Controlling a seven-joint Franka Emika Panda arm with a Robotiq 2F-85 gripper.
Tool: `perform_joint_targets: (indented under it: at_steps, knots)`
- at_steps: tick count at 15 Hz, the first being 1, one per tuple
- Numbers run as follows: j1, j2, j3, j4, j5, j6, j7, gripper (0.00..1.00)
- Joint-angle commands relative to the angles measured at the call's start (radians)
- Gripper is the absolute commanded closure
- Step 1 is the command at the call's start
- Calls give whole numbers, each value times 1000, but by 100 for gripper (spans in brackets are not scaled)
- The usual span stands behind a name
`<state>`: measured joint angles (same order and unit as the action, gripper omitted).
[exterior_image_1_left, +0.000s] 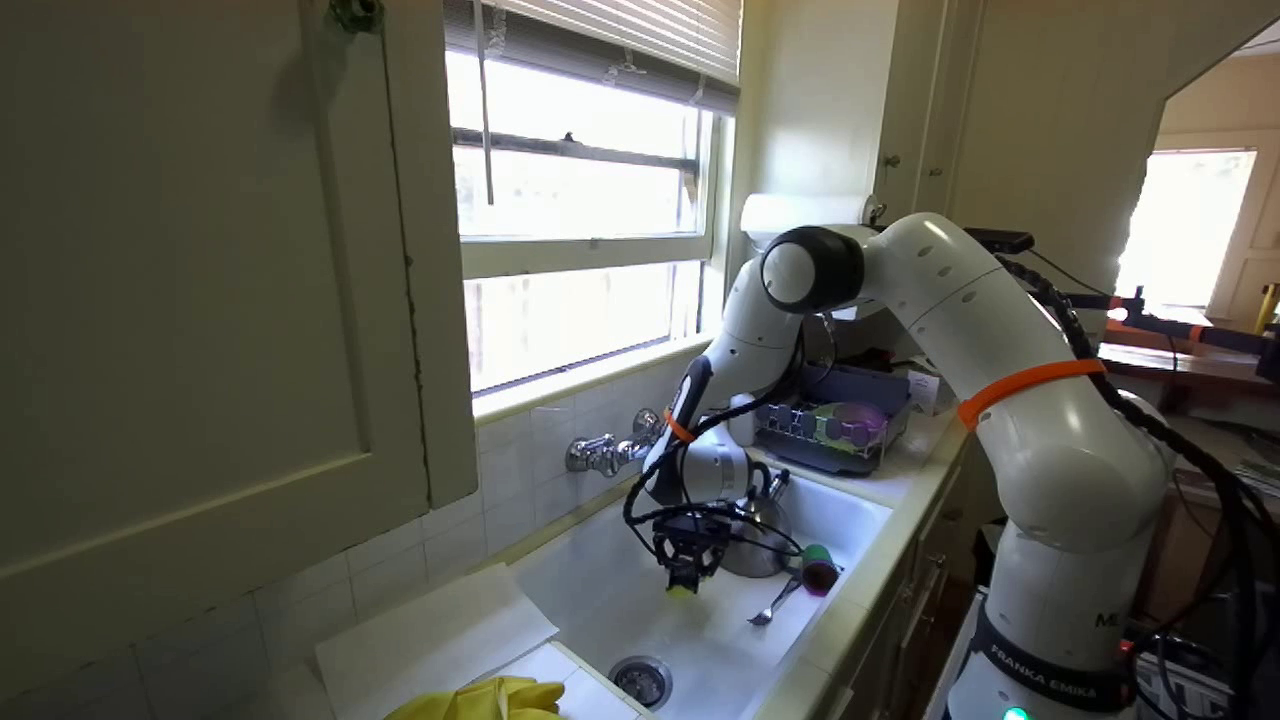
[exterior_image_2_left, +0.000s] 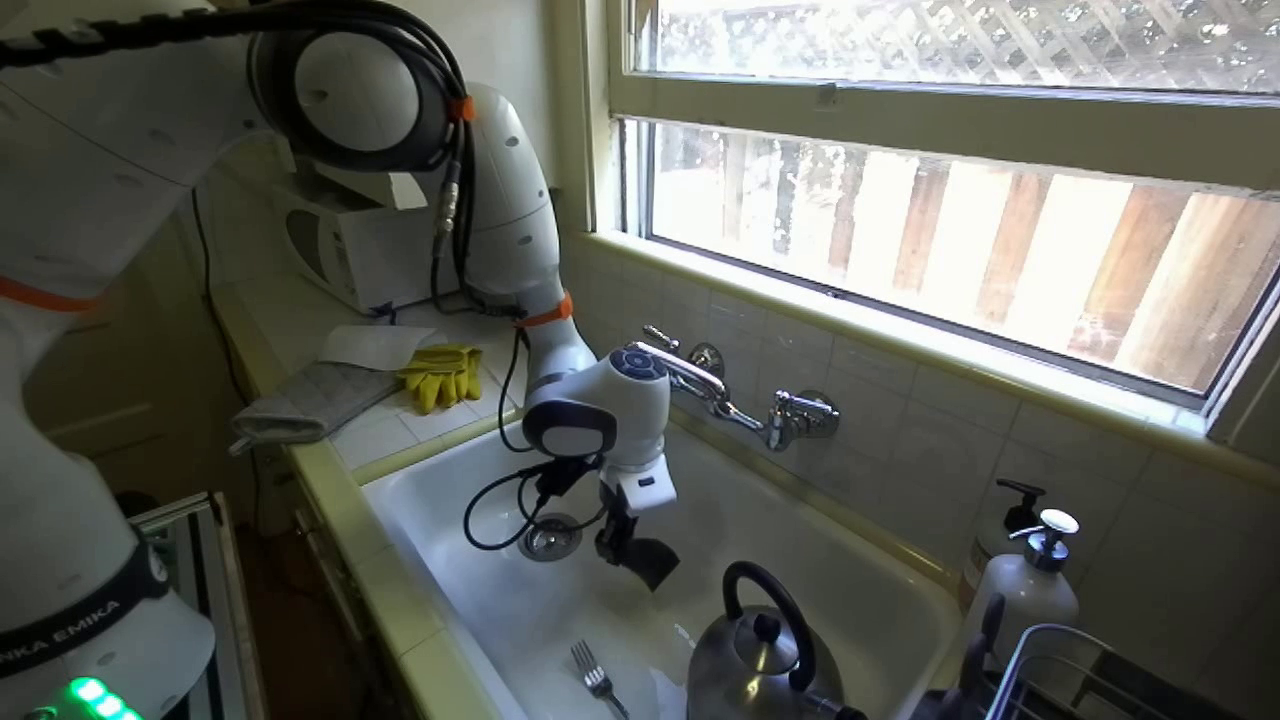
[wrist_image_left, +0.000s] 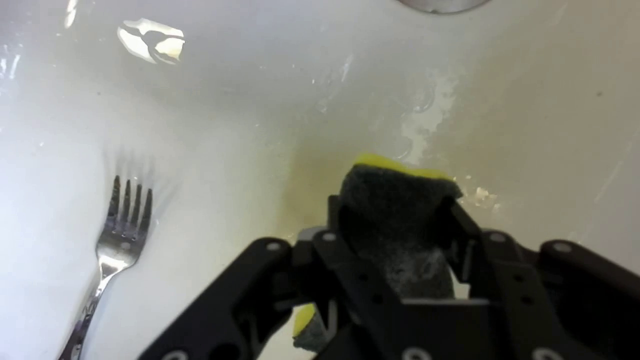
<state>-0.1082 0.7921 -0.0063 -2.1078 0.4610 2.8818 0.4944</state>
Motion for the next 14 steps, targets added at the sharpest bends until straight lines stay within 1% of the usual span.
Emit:
perform_joint_targets:
  at_steps: [1,4,8,14]
  knots:
    - [18,-14,-12,-19,14,-9,3,20]
    - [22,-13,-16,-20,12,-11,4,1]
    - [15,9,-22,-5,11,-8,0,0]
    - [-27,67,-6,44,22,17,-19,0]
